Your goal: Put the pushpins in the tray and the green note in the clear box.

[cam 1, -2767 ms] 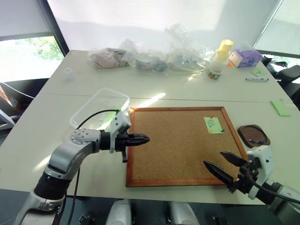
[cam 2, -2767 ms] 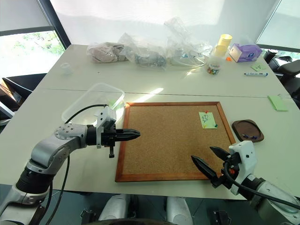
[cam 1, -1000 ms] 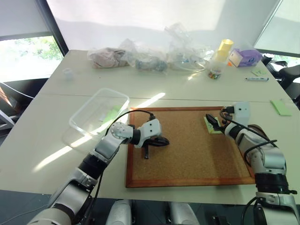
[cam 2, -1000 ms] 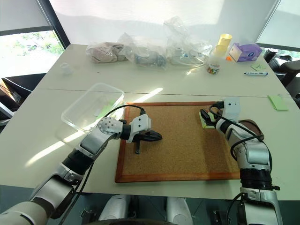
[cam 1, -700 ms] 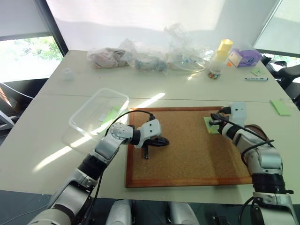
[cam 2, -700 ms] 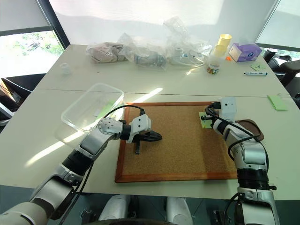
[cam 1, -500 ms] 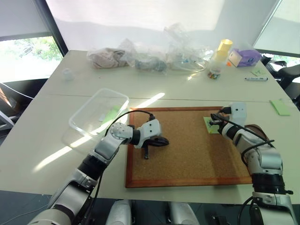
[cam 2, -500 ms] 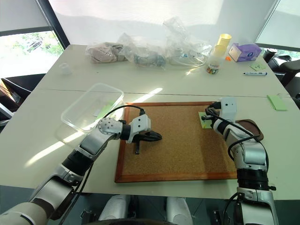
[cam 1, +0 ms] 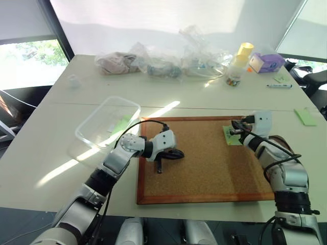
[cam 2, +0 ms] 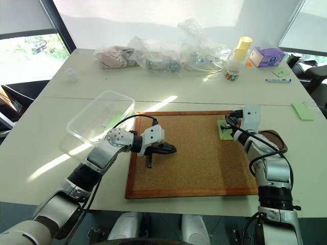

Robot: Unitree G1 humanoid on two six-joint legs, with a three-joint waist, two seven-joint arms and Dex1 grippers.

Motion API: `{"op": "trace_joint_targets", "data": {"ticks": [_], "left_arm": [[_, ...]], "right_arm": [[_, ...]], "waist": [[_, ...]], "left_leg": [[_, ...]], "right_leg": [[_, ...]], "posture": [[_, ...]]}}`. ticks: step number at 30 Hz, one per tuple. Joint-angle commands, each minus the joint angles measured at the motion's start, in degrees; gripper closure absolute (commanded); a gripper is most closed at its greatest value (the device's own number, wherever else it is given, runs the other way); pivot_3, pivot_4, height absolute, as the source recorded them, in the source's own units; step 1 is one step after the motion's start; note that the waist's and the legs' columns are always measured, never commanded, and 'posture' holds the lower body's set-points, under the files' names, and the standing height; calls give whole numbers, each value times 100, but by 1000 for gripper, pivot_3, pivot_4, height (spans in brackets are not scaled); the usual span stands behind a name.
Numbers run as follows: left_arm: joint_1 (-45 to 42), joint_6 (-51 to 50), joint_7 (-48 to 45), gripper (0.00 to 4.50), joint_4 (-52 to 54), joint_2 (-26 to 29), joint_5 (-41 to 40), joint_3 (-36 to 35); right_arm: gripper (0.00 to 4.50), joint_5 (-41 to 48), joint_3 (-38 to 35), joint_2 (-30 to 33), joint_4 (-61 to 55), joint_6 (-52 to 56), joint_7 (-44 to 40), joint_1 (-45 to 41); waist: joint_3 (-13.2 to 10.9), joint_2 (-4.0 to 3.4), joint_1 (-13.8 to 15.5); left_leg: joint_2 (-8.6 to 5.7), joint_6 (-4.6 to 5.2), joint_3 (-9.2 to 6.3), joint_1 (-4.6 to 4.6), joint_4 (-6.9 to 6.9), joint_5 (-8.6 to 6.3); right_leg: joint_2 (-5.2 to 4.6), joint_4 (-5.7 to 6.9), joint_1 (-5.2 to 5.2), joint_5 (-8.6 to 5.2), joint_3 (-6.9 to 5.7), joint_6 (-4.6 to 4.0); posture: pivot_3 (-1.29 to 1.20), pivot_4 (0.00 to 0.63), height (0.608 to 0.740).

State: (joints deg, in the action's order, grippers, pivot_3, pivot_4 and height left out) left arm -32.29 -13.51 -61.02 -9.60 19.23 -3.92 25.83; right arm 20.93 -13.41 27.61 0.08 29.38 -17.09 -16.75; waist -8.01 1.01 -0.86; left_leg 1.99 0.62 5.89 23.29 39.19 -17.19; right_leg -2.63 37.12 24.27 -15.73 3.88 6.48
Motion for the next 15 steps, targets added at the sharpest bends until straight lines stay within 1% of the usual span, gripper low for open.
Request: {"op": "trace_joint_targets", "data": {"ticks": [1, 3, 6, 10, 15], "left_arm": [[124, -102, -102, 4500, -100, 37, 159, 203], [128, -100, -105, 4500, -105, 43, 156, 196], [139, -78, -103, 4500, -116, 48, 167, 199], [173, -100, -110, 4500, -57, 61, 144, 186], [211, -114, -128, 4500, 3, 63, 118, 188]], "right_arm": [[4469, -52, -237, 3, -272, -199, 89, 3], [4469, -82, -308, 18, -366, -251, 138, 83], [4469, -60, -608, 1, -609, -291, 359, 262], [4469, -70, -1231, 119, -943, -193, 611, 885], [4469, -4, -1621, 233, -1129, 134, 624, 1448]], "waist": [[0, 0, 1], [0, 0, 5], [0, 0, 6], [1, 0, 15], [5, -8, -9]], "left_leg": [[0, 0, 0, 0, 0, 0], [0, 0, 0, 0, 0, 0], [0, 0, 0, 0, 0, 0], [0, 0, -2, 1, 0, 0], [1, 0, -1, -4, -1, 0]], "right_leg": [[0, 0, 0, 0, 0, 0], [0, 0, 0, 0, 0, 0], [-1, 0, 0, 0, 0, 0], [0, -1, -1, 0, 0, 0], [0, -1, -4, -1, 2, 0]], "posture": [[0, 150, 740], [0, 150, 740], [0, 150, 740], [0, 150, 740], [0, 150, 740]]}}
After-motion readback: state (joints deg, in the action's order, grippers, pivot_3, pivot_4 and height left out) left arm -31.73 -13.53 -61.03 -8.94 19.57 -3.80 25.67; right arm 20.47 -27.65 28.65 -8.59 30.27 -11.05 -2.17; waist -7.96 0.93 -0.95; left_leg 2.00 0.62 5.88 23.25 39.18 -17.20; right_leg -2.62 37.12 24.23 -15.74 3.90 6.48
